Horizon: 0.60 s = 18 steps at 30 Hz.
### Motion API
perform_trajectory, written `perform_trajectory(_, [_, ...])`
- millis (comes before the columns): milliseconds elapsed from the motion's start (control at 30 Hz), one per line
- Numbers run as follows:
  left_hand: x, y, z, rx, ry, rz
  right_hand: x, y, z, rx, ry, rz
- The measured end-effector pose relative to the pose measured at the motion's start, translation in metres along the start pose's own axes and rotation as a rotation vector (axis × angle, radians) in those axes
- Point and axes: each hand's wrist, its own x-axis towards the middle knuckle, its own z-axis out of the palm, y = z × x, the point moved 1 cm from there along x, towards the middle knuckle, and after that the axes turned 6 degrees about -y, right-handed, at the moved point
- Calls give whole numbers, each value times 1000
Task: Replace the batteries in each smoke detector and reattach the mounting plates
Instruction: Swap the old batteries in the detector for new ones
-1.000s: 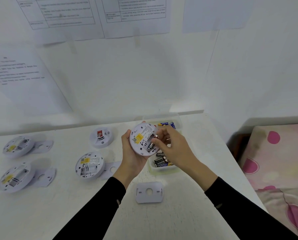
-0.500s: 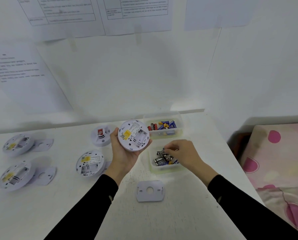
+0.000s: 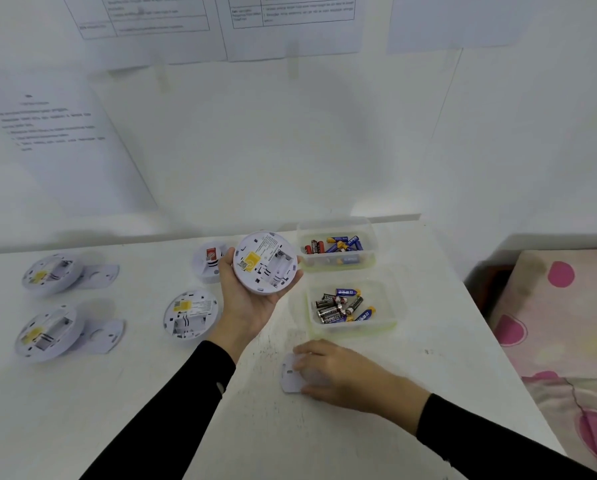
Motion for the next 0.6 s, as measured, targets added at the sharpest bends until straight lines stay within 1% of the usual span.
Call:
perform_trajectory(33, [-1,0,-2,-1,4,0,-1,1,2,15,-26,29])
perform_trajectory(100, [-2,1,-4,-2,13,-1,-1,4,6,9,-23,53])
perform_trajectory(267, [-11,9,-11,4,23,11,2,4,15,-27,49,42])
perform_trajectory(367, [-17,20,-23,3,35,13,9,1,19,9,99,49])
perform_trajectory(500, [-23,46,-41,-31,42,34,30,-12,14,65,146,79])
perform_trajectory(600, [-28,79,-59,-81,78,74,60,-32,2,90,231,55])
